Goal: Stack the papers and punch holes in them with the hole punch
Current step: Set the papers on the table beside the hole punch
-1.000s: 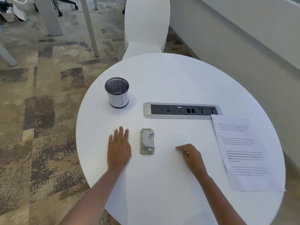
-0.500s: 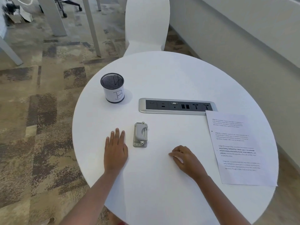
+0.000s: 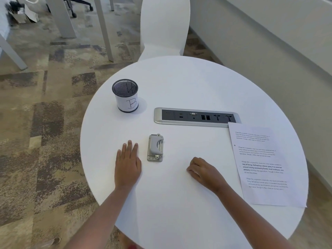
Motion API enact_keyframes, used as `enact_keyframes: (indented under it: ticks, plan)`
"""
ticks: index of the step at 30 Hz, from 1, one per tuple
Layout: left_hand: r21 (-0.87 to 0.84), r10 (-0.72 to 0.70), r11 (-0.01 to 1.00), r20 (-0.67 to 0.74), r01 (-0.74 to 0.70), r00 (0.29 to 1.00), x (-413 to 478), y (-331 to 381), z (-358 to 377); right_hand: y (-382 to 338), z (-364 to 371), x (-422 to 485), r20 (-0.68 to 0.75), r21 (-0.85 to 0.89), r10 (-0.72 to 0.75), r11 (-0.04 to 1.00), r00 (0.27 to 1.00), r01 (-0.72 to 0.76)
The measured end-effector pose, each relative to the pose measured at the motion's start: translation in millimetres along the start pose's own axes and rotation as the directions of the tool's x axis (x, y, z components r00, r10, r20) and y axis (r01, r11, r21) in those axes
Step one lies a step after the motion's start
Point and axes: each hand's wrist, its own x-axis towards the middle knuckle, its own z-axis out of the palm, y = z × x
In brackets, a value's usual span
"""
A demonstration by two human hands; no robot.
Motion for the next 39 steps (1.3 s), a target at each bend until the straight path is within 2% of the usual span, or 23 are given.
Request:
enact_keyframes:
  ticks: [6, 9, 11, 13, 14, 16, 18, 20, 23, 24, 26, 29, 32, 34, 39]
  plan:
    - [0.001, 0.001, 1.0, -0.001, -0.001, 1.0, 0, 0, 0, 1, 0, 9, -0.006, -0.132, -0.134, 0.982, 0.991, 0.132]
    - [0.003, 0.0, 1.0, -0.003, 0.0, 1.0, 0, 0, 1, 0, 3, 13, -0.011, -0.176, -0.15, 0.974, 0.989, 0.145]
    - [-0.003, -0.002, 1.0, -0.011, 0.002, 1.0, 0, 0, 1, 1, 9, 13, -0.035, -0.145, -0.084, 0.986, 0.996, 0.078]
    - [-0.007, -0.003, 1.0, -0.014, 0.003, 1.0, 0, 0, 1, -2, 13, 13, -0.067, 0.063, 0.134, 0.99, 0.989, -0.13]
    - [-0.005, -0.005, 1.0, -0.013, 0.005, 1.0, 0, 0, 1, -4, 12, 13, -0.059, 0.235, 0.286, 0.935, 0.956, -0.265]
    - [-0.004, -0.008, 1.0, -0.008, 0.008, 1.0, 0, 0, 1, -9, 8, 15, -0.027, 0.542, 0.578, 0.694, 0.815, -0.474]
    - [-0.009, -0.011, 1.0, -0.004, 0.011, 1.0, 1, 0, 1, -11, 3, 19, 0.005, 0.723, 0.754, 0.451, 0.656, -0.524]
    - [-0.014, -0.016, 1.0, 0.002, 0.016, 1.0, 1, -1, 1, -11, -3, 25, 0.067, 0.86, 0.816, 0.245, 0.575, -0.447]
    - [-0.022, -0.018, 1.0, 0.01, 0.018, 1.0, 1, -1, 2, -11, -16, 39, 0.178, 0.97, 0.866, -0.074, 0.468, -0.231]
    - [-0.024, -0.018, 1.0, 0.012, 0.018, 1.0, 1, -1, 1, -12, -21, 45, 0.218, 0.974, 0.868, -0.163, 0.446, -0.159]
    - [-0.024, -0.014, 1.0, 0.011, 0.014, 1.0, 1, -2, 1, -14, -30, 59, 0.271, 0.962, 0.859, -0.263, 0.434, -0.08]
    - [-0.021, 0.017, 1.0, 0.007, -0.017, 1.0, 4, -4, 0, -24, -41, 84, 0.288, 0.953, 0.831, -0.296, 0.476, -0.06]
    - [-0.021, 0.054, 0.998, 0.036, -0.053, 0.998, 9, -9, -1, -39, -46, 119, 0.27, 0.961, 0.798, -0.258, 0.539, -0.099]
    - [-0.031, 0.08, 0.996, 0.049, -0.079, 0.996, 15, -13, -2, -52, -47, 146, 0.224, 0.975, 0.77, -0.167, 0.598, -0.149]
    - [-0.05, 0.156, 0.987, 0.059, -0.153, 0.986, 24, -23, -5, -87, -47, 212, 0.08, 0.956, 0.685, 0.152, 0.724, -0.249]
